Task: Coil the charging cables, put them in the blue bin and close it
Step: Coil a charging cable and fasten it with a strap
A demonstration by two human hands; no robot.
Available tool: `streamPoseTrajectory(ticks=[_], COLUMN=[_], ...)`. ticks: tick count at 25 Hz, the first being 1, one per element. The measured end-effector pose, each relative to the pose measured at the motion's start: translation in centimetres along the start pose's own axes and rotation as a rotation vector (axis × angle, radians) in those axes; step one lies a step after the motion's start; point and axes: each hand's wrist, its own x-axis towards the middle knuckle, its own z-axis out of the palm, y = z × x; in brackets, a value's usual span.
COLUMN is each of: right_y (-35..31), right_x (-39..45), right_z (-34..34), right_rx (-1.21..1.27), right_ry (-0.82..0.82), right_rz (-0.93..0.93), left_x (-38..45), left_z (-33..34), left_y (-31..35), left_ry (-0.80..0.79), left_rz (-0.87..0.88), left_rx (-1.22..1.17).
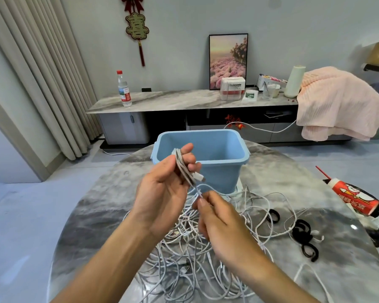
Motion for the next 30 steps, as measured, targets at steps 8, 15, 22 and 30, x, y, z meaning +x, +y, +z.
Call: streamPoseTrajectory(ticks=[8,15,22,30], right_y=[-3.8,-2.7,-1.2,-1.8], right_x=[-1.5,0.3,1.1,-0.8], right_z=[-6.9,-9.2,-3.4,-0.8], right_rx=[-0.636,0.135,0.542,0.297], right_ry=[0.153,0.212,0.094,-0.158], right_rz=[-0.387,-0.422,0.014,0.245], left_x=[-0.1,-1.7,-1.8,-0.4], left_z=[-2.2,1.5,2.4,0.9], left_y=[-0.5,0.3,0.1,-1.1], left_ry=[-0.328,-0.532,-0.201,0.072], left_rz=[0.001,-0.218,-0.087,0.101], left_rx=[1.057,0.539,-0.145,-0.077])
